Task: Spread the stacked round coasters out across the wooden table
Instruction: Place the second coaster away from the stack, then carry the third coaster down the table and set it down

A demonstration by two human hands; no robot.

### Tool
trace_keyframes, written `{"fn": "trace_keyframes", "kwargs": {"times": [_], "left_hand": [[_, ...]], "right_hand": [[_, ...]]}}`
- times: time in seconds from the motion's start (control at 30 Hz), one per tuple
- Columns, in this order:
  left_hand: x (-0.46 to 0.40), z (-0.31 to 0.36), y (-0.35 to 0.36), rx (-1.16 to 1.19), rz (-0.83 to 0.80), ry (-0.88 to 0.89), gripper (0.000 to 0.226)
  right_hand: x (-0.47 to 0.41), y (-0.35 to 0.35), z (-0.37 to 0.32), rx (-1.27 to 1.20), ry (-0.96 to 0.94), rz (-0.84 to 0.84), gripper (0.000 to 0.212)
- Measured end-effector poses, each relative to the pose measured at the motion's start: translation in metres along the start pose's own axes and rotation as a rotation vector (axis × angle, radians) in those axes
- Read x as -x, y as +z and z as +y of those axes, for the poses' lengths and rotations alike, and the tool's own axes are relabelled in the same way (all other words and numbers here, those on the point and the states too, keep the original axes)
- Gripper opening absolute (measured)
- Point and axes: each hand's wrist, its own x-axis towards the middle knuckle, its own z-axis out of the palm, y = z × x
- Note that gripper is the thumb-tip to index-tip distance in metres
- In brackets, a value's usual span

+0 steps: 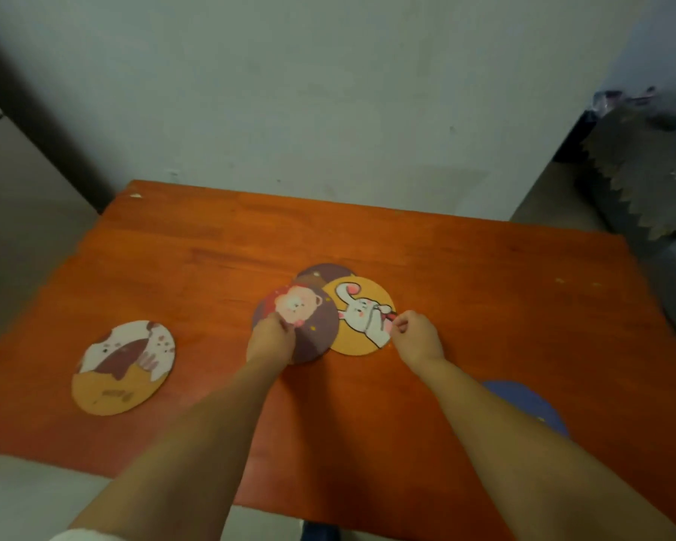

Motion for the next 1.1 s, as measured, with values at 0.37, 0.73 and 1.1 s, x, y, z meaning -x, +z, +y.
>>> {"fn": "trace_keyframes", "kwargs": {"times": [0.37,0.73,1.1], "left_hand": [[-0.06,-0.026,-0.026,0.12,-0.086,-0.261,0.042],[-0.054,-0.018,-0.023,0.208,-0.091,-0.191,0.035],[0.053,0.136,0.073,0.153,-0.251,0.165,0.022]], "right_hand": [[-0.039,0.075,-0.079,-0.031,0.182,-0.152,0.028],[-0.038,0.061,-0.056,-0.072,0.154,-0.127,0.044],[0.017,-0.096,0.096,-0.285,0.268,0.16,0.01]]}}
